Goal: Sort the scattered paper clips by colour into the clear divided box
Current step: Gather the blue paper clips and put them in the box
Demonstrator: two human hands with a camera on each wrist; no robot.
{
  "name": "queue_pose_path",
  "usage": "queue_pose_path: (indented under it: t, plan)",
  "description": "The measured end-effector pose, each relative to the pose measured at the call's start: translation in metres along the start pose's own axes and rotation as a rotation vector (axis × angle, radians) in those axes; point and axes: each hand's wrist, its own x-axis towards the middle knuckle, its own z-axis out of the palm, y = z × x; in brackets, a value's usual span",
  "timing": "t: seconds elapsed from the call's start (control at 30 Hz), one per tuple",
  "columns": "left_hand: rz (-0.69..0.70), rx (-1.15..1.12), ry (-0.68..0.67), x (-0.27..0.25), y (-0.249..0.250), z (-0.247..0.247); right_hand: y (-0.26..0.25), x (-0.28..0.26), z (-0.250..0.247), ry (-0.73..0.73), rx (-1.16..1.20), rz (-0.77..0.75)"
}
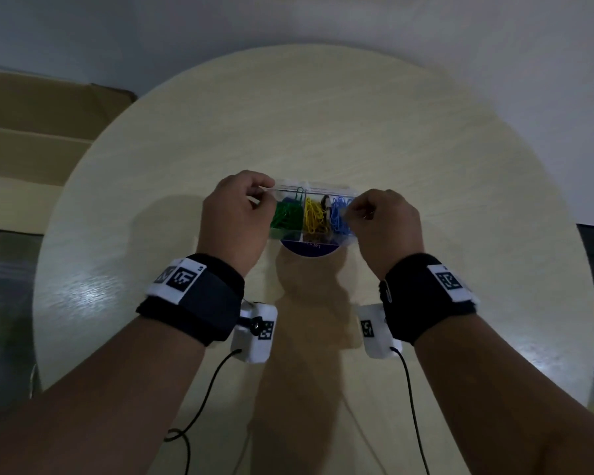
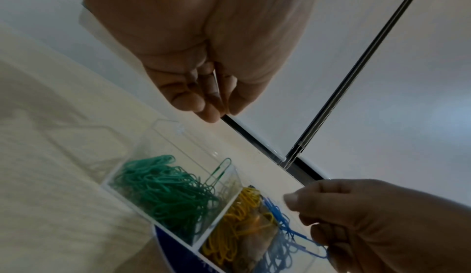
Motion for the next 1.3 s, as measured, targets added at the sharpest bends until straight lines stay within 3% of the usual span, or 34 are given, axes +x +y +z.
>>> queue_pose_path:
  t: [0.1,0.27,0.47,0.63,0.73,0.9,0.97,1.03,1.13,1.3]
  plan:
    - [-0.009,-0.013,0.021,0.002,-0.007,-0.008,0.007,-0.01,-0.013,0.061,0.068,0.079]
    - [-0.049,0.008,0.016,0.005,-0.023,-0.013,0.014,-0.023,-0.008,-0.054,0.065,0.12]
    - [-0.029,0.062,-0.009,0.008,-0.026,-0.012,0.008,-0.018,-0.006,0.031,-0.062,-0.088]
    - [0.004,0.096,-0.031,0.012,-0.026,-0.014,0.009,-0.001,0.001,-0.091,-0.237,-0.169]
    - [0.012,0.106,-0.037,0.014,-0.027,-0.015,0.01,0.0,0.002,-0.119,-0.223,-0.185]
    - [-0.034,0.132,0.006,0.025,-0.032,-0.015,0.011,0.005,-0.012,0.065,0.032,0.041]
    - [-0.112,0.132,-0.01,0.036,-0.033,-0.012,0.014,0.018,-0.01,-0.001,0.082,0.215]
    - [-0.211,0.172,-0.127,0.046,-0.031,-0.006,0.016,0.032,-0.001,-0.161,0.134,0.328]
    - [-0.338,0.106,-0.293,0.053,-0.026,0.004,0.014,0.042,0.012,-0.242,0.254,0.391]
    - [-0.359,-0.203,-0.182,0.053,-0.023,0.011,0.006,0.04,0.015,-0.232,0.719,0.532]
